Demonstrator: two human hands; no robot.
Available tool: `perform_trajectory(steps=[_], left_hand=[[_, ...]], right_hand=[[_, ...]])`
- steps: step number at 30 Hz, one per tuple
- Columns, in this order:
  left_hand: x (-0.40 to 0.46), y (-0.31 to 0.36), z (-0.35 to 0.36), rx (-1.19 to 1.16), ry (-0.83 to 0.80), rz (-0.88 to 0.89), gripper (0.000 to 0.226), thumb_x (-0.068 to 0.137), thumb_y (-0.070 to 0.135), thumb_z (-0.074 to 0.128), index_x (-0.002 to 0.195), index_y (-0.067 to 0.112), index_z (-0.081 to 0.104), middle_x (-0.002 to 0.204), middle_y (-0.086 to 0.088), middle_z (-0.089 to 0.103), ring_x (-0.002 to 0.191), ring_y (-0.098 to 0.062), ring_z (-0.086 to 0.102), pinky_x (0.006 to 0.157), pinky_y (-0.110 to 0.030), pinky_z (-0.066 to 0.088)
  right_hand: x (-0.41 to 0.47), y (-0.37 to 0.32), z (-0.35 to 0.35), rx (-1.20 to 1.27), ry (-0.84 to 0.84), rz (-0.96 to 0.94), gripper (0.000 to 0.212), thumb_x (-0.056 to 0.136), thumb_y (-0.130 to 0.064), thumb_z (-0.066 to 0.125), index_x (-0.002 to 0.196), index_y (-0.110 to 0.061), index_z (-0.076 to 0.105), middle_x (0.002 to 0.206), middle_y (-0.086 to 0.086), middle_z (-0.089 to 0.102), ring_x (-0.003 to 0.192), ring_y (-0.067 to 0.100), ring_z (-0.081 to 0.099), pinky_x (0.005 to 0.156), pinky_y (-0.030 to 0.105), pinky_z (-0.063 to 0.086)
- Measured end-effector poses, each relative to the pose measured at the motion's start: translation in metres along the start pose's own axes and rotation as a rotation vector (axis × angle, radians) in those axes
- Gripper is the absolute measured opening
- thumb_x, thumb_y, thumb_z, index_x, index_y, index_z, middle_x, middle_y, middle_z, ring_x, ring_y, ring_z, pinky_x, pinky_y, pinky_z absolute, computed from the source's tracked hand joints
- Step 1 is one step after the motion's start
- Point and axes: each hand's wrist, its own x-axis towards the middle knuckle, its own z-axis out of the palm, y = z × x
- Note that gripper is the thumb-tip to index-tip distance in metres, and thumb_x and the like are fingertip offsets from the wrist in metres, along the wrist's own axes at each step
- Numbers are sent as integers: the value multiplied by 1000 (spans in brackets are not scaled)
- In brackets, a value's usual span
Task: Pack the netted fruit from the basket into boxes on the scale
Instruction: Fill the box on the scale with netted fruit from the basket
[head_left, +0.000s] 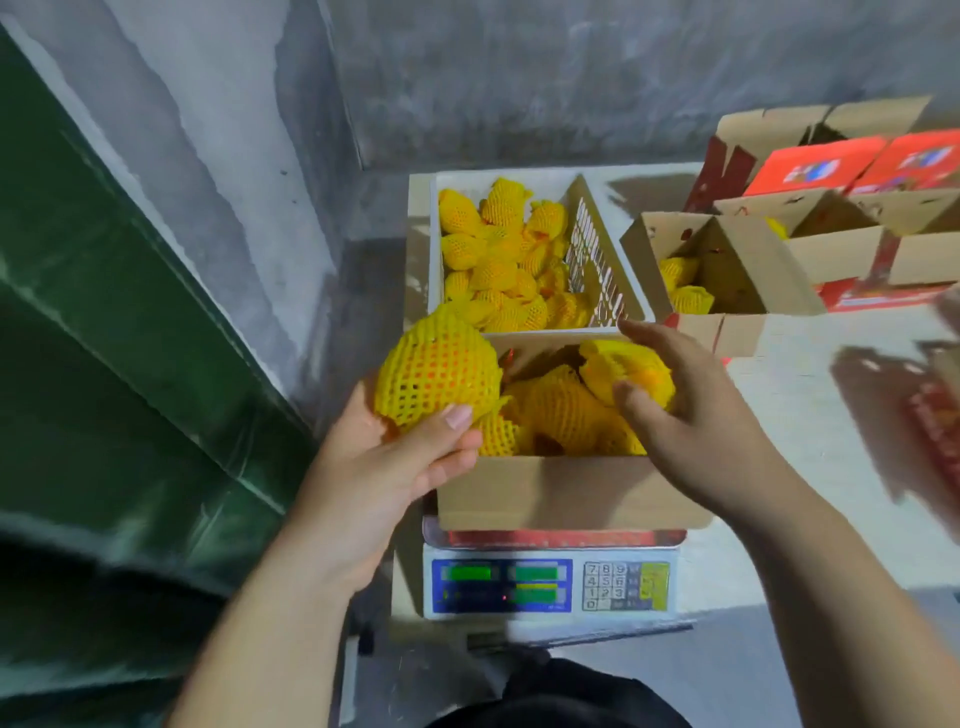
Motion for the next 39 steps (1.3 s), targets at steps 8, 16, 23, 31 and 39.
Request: perform_trajectory(steps=[8, 16, 23, 31, 39], left_hand=[[-38, 3, 10, 222, -202, 229, 39, 83, 38, 80, 121, 43, 72, 122, 2, 77, 111, -20, 75, 81, -34, 63], [-65, -6, -2, 350, -175, 328, 32, 101, 44, 65, 132, 39, 68, 122, 7, 76, 105, -19, 76, 73, -27, 62], [-78, -14, -11, 363, 37, 248, 31, 102, 31, 62, 132, 40, 61, 118, 15, 76, 96, -16, 78, 78, -25, 61], [-90, -10, -33, 366, 232, 180, 35, 111, 15, 45, 118, 40, 69, 113, 18, 77, 93, -9, 74, 82, -23, 58], [-91, -13, -44, 408, 231, 149, 32, 109, 17, 49, 118, 40, 69, 112, 20, 77, 92, -5, 74, 81, -21, 59]], right_hand=[[-45, -94, 27, 718, -298, -3, 53, 89, -20, 79, 136, -22, 54, 120, -1, 74, 112, 15, 71, 95, 31, 58], [-74, -89, 28, 1075, -424, 108, 42, 98, -4, 62, 139, -11, 53, 132, 20, 66, 121, 38, 66, 94, 50, 60], [-72, -79, 27, 947, -252, 46, 40, 100, -31, 63, 139, -20, 59, 129, 0, 72, 119, 21, 70, 87, 33, 60], [3, -57, 52, -297, 4, -282, 52, 102, -24, 61, 153, -23, 49, 165, 14, 32, 151, 34, 33, 124, 42, 29], [1, -63, 72, -332, -407, -153, 57, 105, -22, 53, 159, -30, 37, 166, 4, 35, 152, 46, 26, 123, 54, 27]])
